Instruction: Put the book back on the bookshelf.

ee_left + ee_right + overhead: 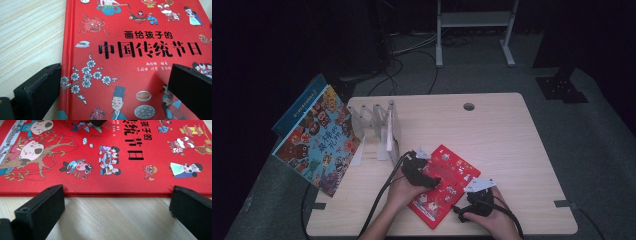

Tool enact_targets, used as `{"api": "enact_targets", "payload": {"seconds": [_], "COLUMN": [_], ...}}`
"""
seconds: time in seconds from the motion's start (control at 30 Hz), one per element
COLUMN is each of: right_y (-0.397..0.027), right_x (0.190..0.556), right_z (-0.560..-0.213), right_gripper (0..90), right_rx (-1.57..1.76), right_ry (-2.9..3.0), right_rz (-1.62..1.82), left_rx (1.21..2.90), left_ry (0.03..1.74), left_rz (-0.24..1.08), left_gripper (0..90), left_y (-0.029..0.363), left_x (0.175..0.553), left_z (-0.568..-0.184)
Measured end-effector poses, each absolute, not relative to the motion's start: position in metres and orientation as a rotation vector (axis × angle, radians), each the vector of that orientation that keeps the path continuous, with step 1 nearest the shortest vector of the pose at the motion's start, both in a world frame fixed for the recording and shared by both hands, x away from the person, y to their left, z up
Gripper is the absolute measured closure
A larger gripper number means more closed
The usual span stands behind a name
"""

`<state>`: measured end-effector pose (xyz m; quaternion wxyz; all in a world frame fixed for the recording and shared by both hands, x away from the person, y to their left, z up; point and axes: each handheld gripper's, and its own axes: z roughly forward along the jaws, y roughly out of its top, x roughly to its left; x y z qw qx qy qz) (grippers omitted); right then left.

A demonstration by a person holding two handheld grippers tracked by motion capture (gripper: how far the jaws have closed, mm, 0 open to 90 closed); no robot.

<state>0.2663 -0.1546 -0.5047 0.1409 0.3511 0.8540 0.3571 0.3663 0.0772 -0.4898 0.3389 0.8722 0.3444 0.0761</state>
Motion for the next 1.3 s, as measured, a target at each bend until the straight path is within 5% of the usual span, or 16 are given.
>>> {"api": "enact_targets", "payload": {"seconds": [1.3], "right_y": [-0.153], "right_x": [0.266], "right_z": [-0.505], "right_gripper": [0.0], "right_rx": [1.025], "right_ry": [2.462], "right_rz": [1.026], "left_rx": [2.245], "left_ry": [0.911], "left_rz": [0.114], "left_gripper": [0.0], "left_y": [0.081], "left_x": [0.371], "left_z": [-0.469]}}
